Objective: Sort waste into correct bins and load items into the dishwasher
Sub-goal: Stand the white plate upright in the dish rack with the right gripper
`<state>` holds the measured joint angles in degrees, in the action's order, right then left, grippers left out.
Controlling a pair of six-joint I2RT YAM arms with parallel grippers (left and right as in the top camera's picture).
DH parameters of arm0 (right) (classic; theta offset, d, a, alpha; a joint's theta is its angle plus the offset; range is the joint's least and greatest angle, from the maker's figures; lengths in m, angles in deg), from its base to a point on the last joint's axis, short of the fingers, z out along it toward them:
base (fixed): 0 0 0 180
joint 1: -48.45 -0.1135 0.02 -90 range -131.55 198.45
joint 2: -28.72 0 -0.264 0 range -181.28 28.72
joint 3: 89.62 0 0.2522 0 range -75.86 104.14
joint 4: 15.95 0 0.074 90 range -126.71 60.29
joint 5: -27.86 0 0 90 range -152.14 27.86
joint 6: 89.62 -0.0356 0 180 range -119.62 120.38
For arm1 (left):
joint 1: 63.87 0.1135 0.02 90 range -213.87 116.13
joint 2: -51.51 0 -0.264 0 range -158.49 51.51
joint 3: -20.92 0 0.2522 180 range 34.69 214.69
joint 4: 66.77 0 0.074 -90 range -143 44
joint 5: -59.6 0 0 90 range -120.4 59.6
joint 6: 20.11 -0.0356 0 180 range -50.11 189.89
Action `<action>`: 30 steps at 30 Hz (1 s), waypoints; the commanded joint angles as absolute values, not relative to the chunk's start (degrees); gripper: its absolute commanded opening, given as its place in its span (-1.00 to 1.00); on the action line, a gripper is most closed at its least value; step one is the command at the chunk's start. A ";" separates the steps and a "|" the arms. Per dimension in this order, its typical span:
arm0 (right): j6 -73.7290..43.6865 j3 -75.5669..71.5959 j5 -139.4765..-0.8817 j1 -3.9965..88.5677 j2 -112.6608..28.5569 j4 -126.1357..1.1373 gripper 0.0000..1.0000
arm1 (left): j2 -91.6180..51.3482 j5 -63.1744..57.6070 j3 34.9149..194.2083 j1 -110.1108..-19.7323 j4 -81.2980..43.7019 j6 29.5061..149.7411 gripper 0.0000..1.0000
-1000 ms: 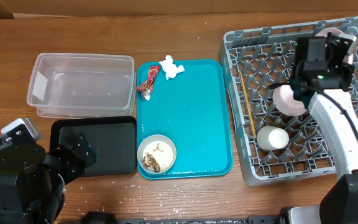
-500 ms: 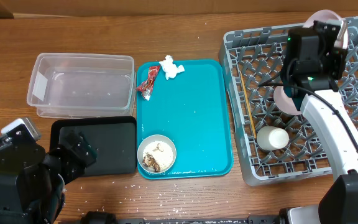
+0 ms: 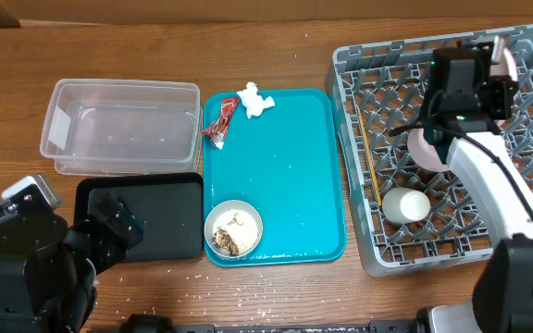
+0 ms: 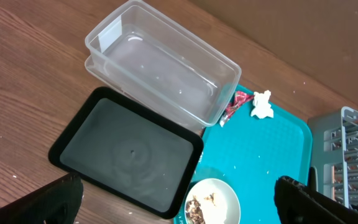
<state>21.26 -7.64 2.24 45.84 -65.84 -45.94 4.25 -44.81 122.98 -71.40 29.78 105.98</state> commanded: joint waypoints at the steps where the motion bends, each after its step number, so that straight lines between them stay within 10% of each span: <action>1: 21.65 -8.05 2.33 44.22 -67.18 -45.42 -0.85 | 4.31 -45.82 123.76 -71.51 29.74 106.75 1.00; 5: 21.63 -8.03 2.31 43.32 -67.59 -45.40 -0.56 | 4.31 -45.82 123.76 -71.51 29.71 106.75 1.00; 8: 21.35 -8.03 4.45 42.97 -67.57 -45.07 0.16 | 4.31 -45.82 123.76 -71.51 29.71 106.75 1.00; 13: 21.13 -7.92 12.12 40.53 -66.17 -39.41 0.67 | 4.31 -45.82 123.76 -71.51 29.71 106.75 1.00; 30: -0.40 -7.88 -20.55 10.25 -48.75 -63.38 1.00 | 4.31 -45.82 123.76 -71.51 29.74 106.75 1.00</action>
<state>11.01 -8.03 -5.69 12.75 -50.91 -60.87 4.25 -44.84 122.98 -71.40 29.78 105.98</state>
